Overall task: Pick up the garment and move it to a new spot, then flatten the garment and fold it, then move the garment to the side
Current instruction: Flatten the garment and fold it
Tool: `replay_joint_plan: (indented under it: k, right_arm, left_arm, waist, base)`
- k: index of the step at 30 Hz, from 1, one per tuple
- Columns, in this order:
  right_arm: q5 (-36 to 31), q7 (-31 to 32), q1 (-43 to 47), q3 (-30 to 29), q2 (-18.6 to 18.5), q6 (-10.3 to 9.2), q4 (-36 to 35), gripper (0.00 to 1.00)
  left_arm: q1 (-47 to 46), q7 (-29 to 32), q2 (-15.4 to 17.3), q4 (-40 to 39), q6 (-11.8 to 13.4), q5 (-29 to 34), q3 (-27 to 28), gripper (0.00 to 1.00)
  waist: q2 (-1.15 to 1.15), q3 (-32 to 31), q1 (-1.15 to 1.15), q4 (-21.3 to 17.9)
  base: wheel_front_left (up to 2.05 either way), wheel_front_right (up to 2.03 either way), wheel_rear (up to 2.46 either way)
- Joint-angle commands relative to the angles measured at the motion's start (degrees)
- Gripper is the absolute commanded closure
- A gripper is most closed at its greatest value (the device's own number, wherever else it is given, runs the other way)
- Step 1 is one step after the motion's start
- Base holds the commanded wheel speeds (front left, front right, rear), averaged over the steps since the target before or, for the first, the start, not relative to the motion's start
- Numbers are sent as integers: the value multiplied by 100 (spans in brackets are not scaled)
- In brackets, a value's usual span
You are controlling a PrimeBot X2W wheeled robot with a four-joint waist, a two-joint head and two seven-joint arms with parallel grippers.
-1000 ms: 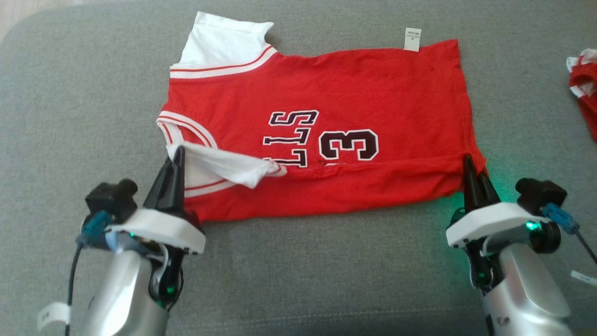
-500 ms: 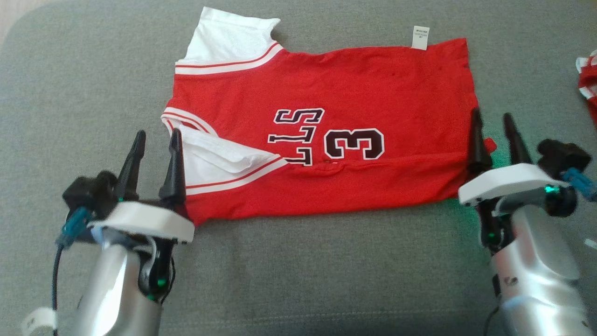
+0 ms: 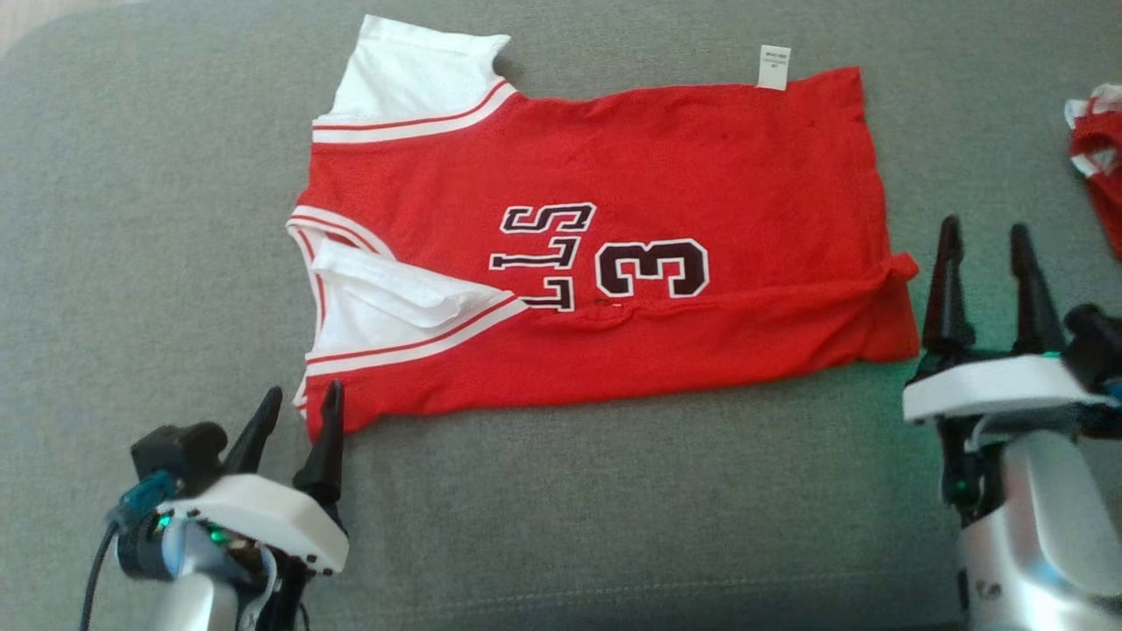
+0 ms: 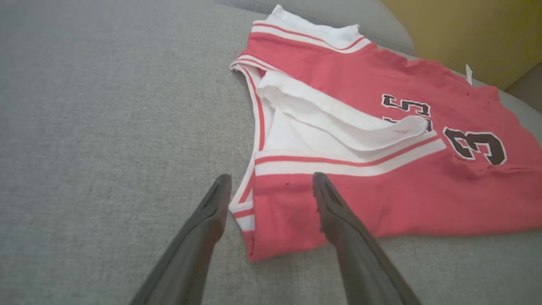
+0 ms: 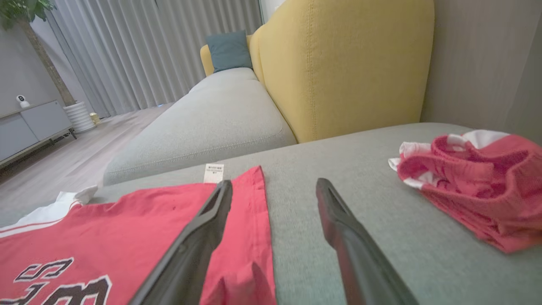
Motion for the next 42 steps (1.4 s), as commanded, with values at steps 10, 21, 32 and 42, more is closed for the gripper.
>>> replay_joint_plan:
  k: [10,21,32,42]
  right_arm:
    - [213,68,179,372,-14,-5,-667,0]
    - [206,248,311,384,-13,-5,-850,0]
    - [-5,1287,487,206,-13,-5,-252,0]
    - [-73,1852,381,335,-13,-5,194,0]
  left_arm:
    - [238,1185,173,-638,528,-235,336,0]
    - [259,1821,172,-659,673,-388,263,53]
    - [133,1285,168,-1114,656,-380,327,100]
    - [99,1092,128,-1260,673,-372,272,100]
  waist:
    - [0,66,0,-249]
    - [0,113,0,-395]
    - [0,84,0,-200]
    - [0,64,0,47]
  base:
    - [0,0,0]
    - [0,0,0]
    - [0,0,0]
    - [0,0,0]
